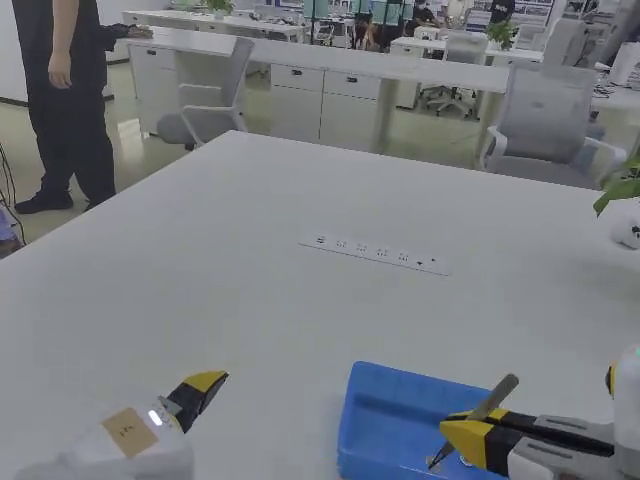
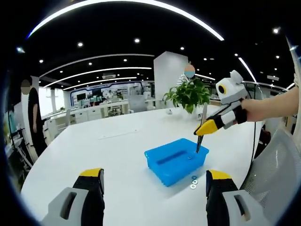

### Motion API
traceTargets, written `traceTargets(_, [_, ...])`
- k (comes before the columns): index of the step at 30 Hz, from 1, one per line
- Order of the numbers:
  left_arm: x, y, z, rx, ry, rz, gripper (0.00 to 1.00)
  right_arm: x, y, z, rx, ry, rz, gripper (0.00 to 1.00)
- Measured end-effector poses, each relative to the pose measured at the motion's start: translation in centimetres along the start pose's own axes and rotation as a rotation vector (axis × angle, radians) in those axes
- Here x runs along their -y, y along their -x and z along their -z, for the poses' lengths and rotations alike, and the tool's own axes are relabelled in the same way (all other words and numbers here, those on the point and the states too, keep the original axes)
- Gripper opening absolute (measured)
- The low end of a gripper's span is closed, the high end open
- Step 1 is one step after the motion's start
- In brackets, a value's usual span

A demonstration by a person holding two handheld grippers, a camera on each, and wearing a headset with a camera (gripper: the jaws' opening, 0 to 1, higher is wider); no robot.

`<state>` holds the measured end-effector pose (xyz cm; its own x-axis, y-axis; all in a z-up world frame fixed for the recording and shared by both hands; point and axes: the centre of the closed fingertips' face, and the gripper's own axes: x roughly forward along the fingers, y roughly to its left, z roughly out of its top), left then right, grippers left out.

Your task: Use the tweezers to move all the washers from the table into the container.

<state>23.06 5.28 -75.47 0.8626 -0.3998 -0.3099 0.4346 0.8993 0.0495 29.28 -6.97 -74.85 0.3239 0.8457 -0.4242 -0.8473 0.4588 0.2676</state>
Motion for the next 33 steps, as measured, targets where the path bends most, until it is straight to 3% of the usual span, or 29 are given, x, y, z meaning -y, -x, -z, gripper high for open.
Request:
traceTargets(6, [-0.1,0.0,0.1,-0.002,0.02,0.003,0.9,2.2,-0.9,-0.2,-0.017,-0.031,0.05,0.03])
traceTargets(16, [-0.2,0.0,0.1,0.001,0.05,0.007,0.87,5.8,-3.2,2.3,-0.133,-0.068,0.101,0.03])
traceTargets(33, [-0.3,0.0,0.4,-0.009,0.056,0.001,0.86,7.4,-4.5,4.2,-0.227,-0.069,0.126,0.03])
